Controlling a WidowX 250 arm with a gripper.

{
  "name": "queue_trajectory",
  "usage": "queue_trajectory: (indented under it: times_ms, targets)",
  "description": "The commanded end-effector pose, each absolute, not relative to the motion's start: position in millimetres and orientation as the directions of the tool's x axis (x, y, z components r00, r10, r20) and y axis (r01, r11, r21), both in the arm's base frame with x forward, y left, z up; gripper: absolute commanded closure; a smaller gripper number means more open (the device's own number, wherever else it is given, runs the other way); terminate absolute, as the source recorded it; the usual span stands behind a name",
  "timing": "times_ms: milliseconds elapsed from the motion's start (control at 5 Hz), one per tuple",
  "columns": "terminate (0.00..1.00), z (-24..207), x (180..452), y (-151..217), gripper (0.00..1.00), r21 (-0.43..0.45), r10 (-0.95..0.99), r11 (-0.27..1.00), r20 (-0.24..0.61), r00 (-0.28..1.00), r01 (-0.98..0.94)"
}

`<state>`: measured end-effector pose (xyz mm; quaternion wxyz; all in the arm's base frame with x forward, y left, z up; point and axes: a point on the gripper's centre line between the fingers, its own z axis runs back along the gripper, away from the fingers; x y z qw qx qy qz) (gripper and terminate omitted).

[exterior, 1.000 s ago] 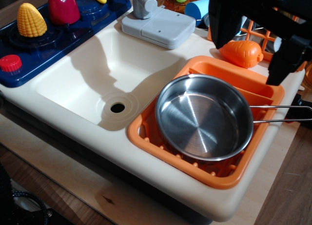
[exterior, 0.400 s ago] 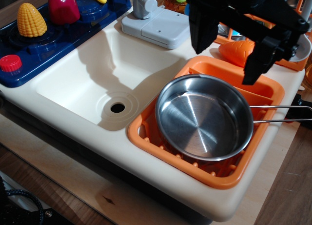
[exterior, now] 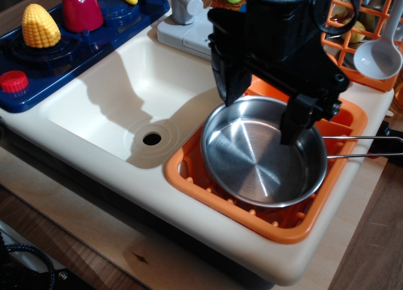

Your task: Put pan from drying rack into sink

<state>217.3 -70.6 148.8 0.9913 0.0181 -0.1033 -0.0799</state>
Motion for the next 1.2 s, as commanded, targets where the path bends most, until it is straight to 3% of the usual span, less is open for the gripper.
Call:
queue_trajectory:
  times_ms: [0, 400, 1000]
  targets:
    - [0.00, 151.2, 214.3, -60.8, 0.00, 0.041, -0.159, 0.987, 0.243, 0.957, 0.154]
    - [0.00, 139.9, 211.1, -37.9, 0.00, -0.005, -0.165, 0.985, 0.273, 0.948, 0.173]
    - [0.00, 118.8, 215.2, -30.7, 0.00, 0.014, -0.158, 0.987, 0.292, 0.943, 0.161]
